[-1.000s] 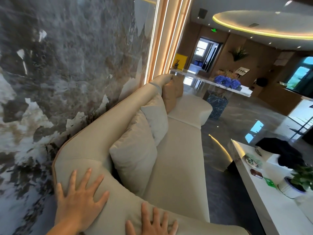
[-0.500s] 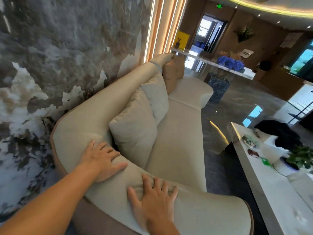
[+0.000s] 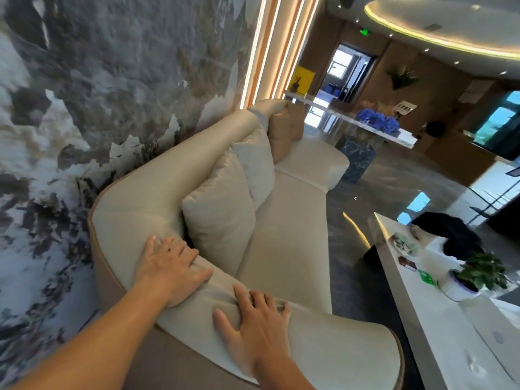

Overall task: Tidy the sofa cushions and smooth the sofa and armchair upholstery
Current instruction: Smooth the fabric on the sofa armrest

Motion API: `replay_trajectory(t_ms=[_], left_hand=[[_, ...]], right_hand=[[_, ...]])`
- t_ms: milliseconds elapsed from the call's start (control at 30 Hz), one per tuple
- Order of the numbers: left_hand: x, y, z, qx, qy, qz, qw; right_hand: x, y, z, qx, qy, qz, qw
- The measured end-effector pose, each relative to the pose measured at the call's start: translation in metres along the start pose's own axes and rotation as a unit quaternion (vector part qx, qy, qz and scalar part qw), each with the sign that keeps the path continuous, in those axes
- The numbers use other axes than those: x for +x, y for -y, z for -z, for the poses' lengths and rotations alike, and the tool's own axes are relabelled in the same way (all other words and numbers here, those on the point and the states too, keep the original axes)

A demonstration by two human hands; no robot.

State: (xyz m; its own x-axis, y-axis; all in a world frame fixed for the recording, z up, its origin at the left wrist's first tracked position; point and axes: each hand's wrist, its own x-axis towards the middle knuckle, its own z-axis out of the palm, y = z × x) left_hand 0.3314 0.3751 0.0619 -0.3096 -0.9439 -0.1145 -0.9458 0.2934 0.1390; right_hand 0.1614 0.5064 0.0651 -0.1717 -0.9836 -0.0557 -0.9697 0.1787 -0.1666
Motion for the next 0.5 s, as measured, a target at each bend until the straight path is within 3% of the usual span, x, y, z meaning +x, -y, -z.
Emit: replay_trajectory(t_ms=[100,200,333,500], left_hand=[[0.0,0.003,-0.003,-0.027,0.008,0.017,0.999],[0.007,0.003,-0.008,-0.033,-0.022,0.021,0.999],[0.015,0.004,-0.003,-0.032,-0.035,0.017,0.999],[0.017,0.002,-0.002,-0.01,-0.115,0.033,0.993]], right_hand=[[0.002,0.008,-0.003,-0.016,0.013,-0.019,1.0],[0.009,0.011,-0.006,-0.018,-0.063,-0.034,0.997],[0.019,0.009,0.0,-0.016,0.041,-0.032,0.999],[0.03,0.008,-0.009,0.009,0.018,-0.03,0.999]])
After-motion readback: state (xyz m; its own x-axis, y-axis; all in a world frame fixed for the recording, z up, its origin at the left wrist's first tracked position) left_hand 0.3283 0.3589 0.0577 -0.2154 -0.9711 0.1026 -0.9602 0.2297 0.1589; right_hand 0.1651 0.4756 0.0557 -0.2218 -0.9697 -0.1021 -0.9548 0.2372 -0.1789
